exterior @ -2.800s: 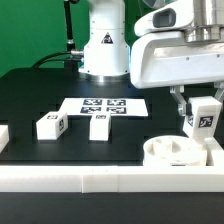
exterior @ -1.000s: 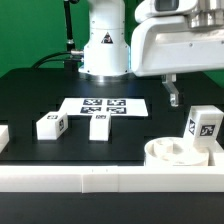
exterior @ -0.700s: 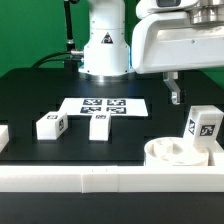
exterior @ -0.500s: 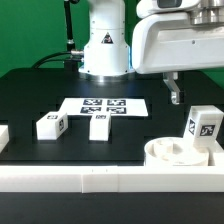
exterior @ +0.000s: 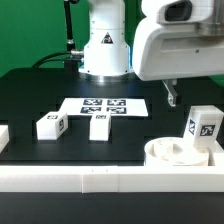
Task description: Assemble stool
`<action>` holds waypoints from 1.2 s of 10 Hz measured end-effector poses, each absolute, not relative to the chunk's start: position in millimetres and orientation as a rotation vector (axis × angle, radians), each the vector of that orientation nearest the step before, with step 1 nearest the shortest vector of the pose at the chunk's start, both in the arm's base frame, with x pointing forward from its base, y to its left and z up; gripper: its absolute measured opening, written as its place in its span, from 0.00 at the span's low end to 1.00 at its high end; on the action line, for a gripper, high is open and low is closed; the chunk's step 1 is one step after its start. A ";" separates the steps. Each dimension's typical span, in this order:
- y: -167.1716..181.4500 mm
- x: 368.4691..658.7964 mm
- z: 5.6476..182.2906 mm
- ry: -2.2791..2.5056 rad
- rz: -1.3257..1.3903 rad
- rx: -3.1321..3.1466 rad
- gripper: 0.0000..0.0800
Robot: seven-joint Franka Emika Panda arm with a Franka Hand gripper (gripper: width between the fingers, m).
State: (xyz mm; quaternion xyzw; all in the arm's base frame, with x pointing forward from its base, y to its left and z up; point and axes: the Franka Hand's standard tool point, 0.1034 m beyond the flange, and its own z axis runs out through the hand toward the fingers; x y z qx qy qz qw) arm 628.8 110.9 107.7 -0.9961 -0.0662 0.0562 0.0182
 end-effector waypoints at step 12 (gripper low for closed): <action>121.4 624.2 89.7 -0.156 0.101 -3.094 0.42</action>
Offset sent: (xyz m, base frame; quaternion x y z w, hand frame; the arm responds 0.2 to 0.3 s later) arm -0.0084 0.0063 -0.0115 -0.0102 0.0254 0.0017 0.9996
